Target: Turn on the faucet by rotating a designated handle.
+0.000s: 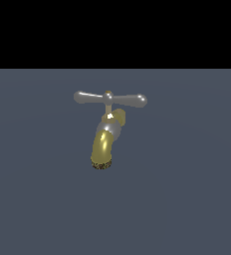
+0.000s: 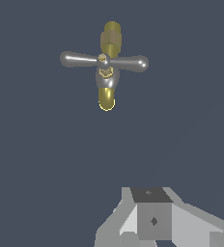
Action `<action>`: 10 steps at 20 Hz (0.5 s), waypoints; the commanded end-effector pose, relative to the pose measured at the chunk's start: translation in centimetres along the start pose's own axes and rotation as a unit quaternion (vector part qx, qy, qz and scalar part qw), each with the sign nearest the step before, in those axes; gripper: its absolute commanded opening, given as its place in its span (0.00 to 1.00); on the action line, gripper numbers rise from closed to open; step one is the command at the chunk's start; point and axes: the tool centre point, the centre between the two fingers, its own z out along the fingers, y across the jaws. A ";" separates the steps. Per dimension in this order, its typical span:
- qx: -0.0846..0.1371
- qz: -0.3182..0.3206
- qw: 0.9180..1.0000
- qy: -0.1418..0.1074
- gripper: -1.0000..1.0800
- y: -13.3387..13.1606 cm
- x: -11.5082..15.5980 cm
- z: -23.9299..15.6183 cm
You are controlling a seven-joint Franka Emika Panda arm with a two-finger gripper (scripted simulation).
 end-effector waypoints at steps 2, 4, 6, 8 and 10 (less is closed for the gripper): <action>0.010 0.035 0.999 -0.004 0.00 -0.6 1.7 0.6; 0.015 0.059 0.998 -0.006 0.00 -1.0 2.8 1.0; 0.020 0.083 0.996 -0.009 0.00 -1.5 3.8 1.5; 0.024 0.108 0.994 -0.012 0.00 -1.9 4.9 2.0; 0.028 0.133 0.991 -0.015 0.00 -2.3 6.0 2.5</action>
